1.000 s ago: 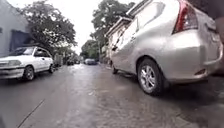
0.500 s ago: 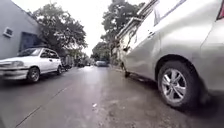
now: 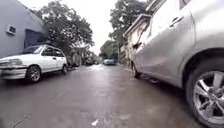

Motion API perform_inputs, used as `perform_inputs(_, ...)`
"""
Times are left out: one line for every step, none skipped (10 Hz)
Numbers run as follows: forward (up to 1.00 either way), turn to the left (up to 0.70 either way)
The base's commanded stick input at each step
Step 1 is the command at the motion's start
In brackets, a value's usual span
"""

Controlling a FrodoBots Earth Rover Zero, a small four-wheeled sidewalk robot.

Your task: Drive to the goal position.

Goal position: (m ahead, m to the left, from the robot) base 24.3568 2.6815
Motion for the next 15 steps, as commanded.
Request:
perform_inputs(1.0,0.0)
perform_inputs(1.0,0.0)
perform_inputs(1.0,0.0)
perform_inputs(1.0,0.0)
perform_inputs(1.0,0.0)
perform_inputs(1.0,0.0)
perform_inputs(1.0,0.0)
perform_inputs(1.0,0.0)
perform_inputs(1.0,0.0)
perform_inputs(1.0,0.0)
perform_inputs(1.0,0.0)
perform_inputs(1.0,0.04)
perform_inputs(1.0,0.25)
perform_inputs(1.0,0.05)
perform_inputs(1.0,0.27)
